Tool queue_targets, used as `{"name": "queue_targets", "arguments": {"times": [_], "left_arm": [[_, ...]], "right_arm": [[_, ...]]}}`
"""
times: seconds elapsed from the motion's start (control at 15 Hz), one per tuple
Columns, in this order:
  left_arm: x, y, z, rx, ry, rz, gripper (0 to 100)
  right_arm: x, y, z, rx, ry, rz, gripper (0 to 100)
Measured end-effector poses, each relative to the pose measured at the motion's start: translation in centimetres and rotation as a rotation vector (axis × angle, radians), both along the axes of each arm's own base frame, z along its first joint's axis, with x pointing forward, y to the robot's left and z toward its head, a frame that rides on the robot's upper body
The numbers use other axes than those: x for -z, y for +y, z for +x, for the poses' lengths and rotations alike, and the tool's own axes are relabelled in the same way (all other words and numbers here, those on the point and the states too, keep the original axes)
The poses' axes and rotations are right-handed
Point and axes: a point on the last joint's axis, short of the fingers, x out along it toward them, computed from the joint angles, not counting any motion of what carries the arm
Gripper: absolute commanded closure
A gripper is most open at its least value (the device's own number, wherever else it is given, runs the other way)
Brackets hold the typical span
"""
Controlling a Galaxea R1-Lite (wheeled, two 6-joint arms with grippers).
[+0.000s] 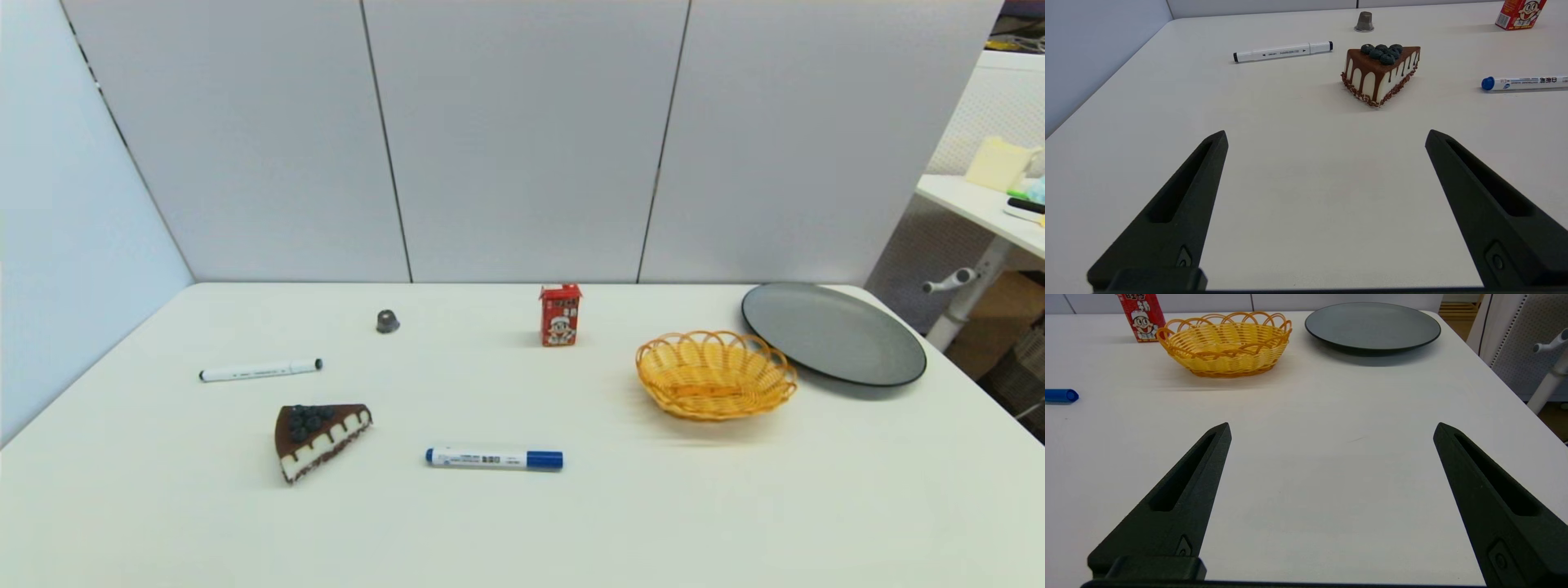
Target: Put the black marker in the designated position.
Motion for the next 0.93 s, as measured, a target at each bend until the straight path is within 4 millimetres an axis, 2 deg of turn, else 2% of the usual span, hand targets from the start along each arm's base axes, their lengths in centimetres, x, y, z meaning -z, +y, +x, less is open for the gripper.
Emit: {"name": "queue_targets", "arguments": {"times": [0.67,0.93], "left_arm": [[-0.5,0.1,0.2,-0.04,0.028,-0.048,0],[-5.6,0.1,0.5,-0.032,0.033,-0.046,0]], "right_arm": [[0.0,0.0,0.0,0.0,0.0,0.0,0],[0.0,0.0,0.0,0.0,0.0,0.0,0]]}}
